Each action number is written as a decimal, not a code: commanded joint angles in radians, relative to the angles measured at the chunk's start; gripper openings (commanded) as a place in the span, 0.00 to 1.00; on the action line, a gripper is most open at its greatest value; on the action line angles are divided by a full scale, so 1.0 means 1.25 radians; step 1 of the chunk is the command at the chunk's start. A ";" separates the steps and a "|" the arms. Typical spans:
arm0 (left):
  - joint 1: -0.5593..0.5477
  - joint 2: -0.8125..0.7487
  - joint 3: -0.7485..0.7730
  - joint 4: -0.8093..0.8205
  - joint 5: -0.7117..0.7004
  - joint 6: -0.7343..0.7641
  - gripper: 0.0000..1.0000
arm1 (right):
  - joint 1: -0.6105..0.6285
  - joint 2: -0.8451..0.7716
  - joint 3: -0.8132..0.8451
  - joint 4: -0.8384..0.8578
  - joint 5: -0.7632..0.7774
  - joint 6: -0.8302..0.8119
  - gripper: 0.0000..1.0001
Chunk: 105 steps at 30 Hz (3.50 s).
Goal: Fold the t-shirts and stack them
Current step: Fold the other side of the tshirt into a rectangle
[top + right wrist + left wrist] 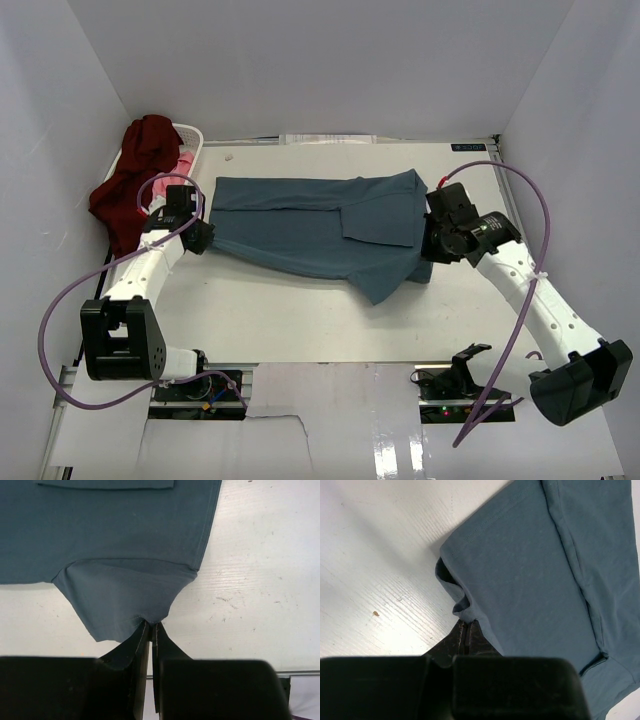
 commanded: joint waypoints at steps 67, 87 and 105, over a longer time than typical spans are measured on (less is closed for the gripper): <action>0.037 0.349 0.394 -0.041 -0.041 -0.028 0.00 | -0.207 0.460 0.456 0.122 -0.068 -0.139 0.08; 0.037 0.440 0.453 -0.043 -0.061 -0.045 0.11 | -0.211 0.629 0.552 0.191 -0.045 -0.128 0.08; 0.031 0.346 0.467 0.032 -0.112 -0.005 0.98 | -0.202 0.546 0.406 0.386 -0.128 -0.141 0.87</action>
